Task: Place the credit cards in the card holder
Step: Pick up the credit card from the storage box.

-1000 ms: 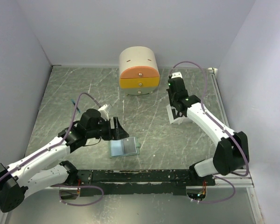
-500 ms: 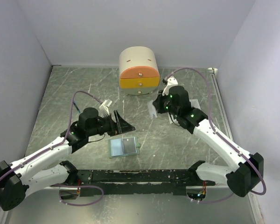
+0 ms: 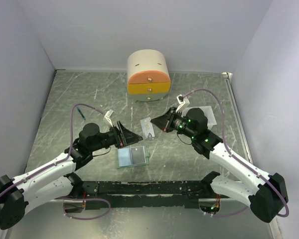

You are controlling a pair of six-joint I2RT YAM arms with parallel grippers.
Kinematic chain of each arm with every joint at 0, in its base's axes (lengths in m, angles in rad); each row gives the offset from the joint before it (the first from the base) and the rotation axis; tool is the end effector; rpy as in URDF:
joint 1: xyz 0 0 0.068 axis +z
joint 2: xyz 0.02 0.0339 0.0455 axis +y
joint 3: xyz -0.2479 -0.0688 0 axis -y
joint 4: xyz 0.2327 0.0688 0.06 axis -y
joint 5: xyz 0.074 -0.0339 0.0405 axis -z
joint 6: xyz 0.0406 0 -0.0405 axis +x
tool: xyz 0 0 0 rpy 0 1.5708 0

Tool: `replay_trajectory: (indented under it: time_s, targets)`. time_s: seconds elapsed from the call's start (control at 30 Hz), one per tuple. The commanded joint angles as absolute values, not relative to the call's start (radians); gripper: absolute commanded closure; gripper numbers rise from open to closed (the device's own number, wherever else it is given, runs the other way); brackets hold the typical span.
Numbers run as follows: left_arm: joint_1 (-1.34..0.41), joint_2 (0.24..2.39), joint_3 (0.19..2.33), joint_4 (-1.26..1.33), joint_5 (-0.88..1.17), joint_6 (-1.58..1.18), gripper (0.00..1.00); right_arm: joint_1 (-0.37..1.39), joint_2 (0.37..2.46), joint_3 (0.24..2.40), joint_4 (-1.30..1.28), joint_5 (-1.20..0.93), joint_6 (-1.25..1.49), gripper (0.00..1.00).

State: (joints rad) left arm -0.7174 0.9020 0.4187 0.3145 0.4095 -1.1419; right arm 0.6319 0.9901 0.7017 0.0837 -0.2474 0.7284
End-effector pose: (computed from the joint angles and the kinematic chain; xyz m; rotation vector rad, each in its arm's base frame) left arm 0.1475 -0.1502 0.2343 -0.0800 2.0633 -1.6283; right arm 0.1839 0.1469 0.2891 -0.1016 1.9305 1.1702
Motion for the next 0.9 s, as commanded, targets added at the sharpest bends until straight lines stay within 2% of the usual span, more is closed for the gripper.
replay_trajectory:
  time_s: [0.0,0.2,0.33,0.5,0.6,0.67,0.8,0.87]
  targets:
    - [-0.722,0.893,0.410,0.493,0.418,-1.171,0.14,0.654,0.974,0.631,0.307,-0.351,0.904,1.00]
    - [-0.722,0.924,0.402,0.534,0.435,-1.184,0.19,0.697,1.000,0.591,0.405,-0.361,0.970,1.00]
    - [-0.722,0.899,0.364,0.592,0.425,-1.207,0.33,0.718,1.012,0.583,0.411,-0.358,0.979,1.00]
    - [-0.722,0.880,0.337,0.620,0.435,-1.208,0.63,0.721,1.002,0.585,0.384,-0.361,0.969,1.00]
    - [-0.721,0.875,0.323,0.632,0.448,-1.217,0.92,0.721,1.000,0.593,0.364,-0.377,0.961,1.00]
    - [-0.722,0.865,0.319,0.618,0.457,-1.210,0.93,0.721,1.000,0.594,0.362,-0.394,0.963,0.92]
    - [-0.721,0.833,0.306,0.602,0.481,-1.188,0.93,0.721,0.997,0.613,0.301,-0.427,0.932,0.69]
    - [-0.722,0.814,0.307,0.564,0.481,-1.177,0.93,0.722,0.996,0.624,0.275,-0.431,0.915,0.66]
